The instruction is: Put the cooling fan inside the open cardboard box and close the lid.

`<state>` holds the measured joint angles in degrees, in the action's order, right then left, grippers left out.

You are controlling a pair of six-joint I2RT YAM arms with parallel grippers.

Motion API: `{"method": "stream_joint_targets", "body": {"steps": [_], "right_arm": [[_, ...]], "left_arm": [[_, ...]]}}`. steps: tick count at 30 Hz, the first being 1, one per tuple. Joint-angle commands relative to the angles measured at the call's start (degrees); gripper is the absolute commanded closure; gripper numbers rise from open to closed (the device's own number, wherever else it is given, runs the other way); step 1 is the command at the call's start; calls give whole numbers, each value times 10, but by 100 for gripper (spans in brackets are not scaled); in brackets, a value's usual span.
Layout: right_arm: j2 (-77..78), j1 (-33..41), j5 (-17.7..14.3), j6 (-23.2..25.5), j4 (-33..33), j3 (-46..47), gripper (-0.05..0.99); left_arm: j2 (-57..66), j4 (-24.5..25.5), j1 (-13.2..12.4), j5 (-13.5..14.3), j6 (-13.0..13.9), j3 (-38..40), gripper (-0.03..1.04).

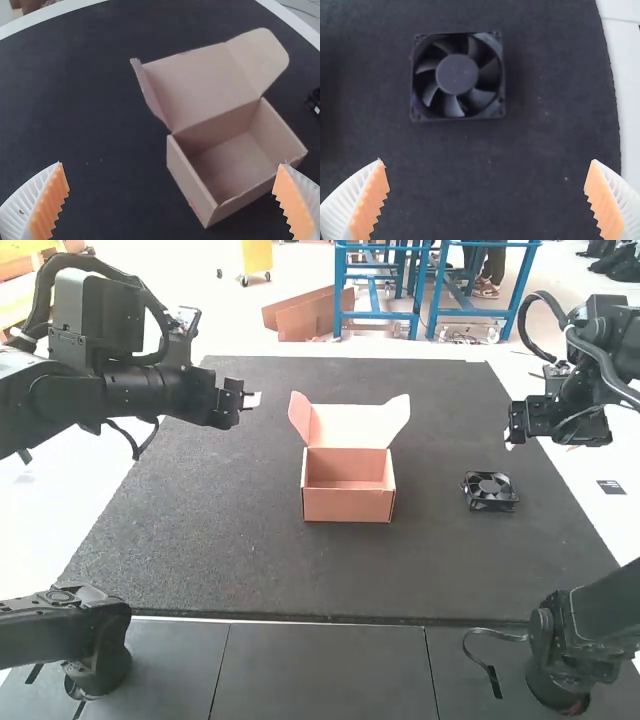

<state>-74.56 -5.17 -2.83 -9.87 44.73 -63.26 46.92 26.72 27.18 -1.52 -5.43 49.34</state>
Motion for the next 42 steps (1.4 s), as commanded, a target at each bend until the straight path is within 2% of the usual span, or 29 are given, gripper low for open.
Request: {"method": "stream_joint_targets", "body": {"steps": [1,4,9,18,31,42], "right_arm": [[-25,-29,1,-22,2,-25,3],[-58,-49,5,-25,4,-37,3],[-101,-68,7,-38,3,-43,3],[-173,-68,31,-37,-25,-48,3],[-260,-68,31,-19,-65,-80,3],[-308,-73,27,-16,-74,-104,3]], "left_arm": [[5,-2,24,4,-13,22,4],[8,4,33,5,-13,26,4],[10,11,33,9,-13,25,4],[11,7,32,10,-13,23,4],[11,18,33,10,-12,35,4],[11,26,33,10,-12,37,4]]}}
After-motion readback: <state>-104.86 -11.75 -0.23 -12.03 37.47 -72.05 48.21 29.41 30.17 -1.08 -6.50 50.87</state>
